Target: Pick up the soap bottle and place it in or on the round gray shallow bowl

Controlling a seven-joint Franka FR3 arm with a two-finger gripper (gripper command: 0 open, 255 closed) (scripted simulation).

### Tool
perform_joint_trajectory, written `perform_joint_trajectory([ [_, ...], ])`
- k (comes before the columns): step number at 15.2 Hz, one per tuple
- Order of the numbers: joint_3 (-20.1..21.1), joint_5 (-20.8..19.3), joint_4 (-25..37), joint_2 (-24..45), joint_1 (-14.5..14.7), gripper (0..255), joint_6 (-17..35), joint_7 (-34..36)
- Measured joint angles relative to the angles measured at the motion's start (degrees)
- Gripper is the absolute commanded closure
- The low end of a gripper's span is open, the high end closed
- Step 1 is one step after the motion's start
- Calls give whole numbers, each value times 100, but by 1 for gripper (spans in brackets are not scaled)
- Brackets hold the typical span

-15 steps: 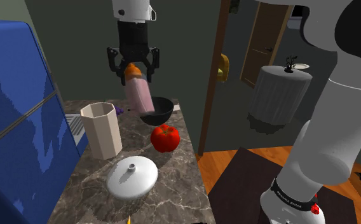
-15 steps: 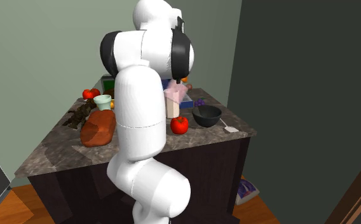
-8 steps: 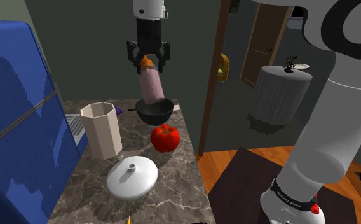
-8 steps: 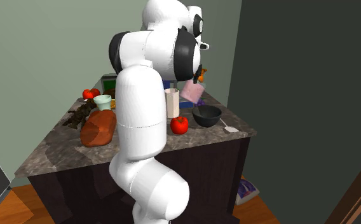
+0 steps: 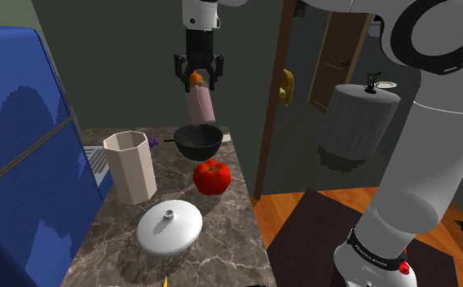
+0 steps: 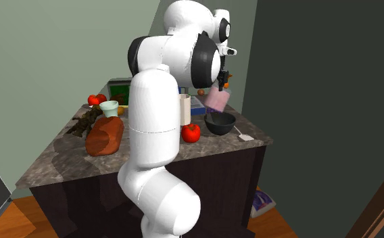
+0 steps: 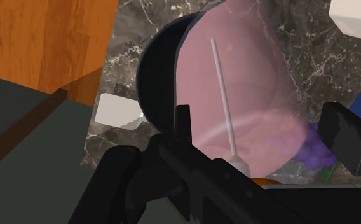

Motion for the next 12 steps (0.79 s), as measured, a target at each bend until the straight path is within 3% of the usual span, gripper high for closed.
perform_joint_trajectory([
  [12,-28,43,-1094,-130,-46,255,970,-60],
])
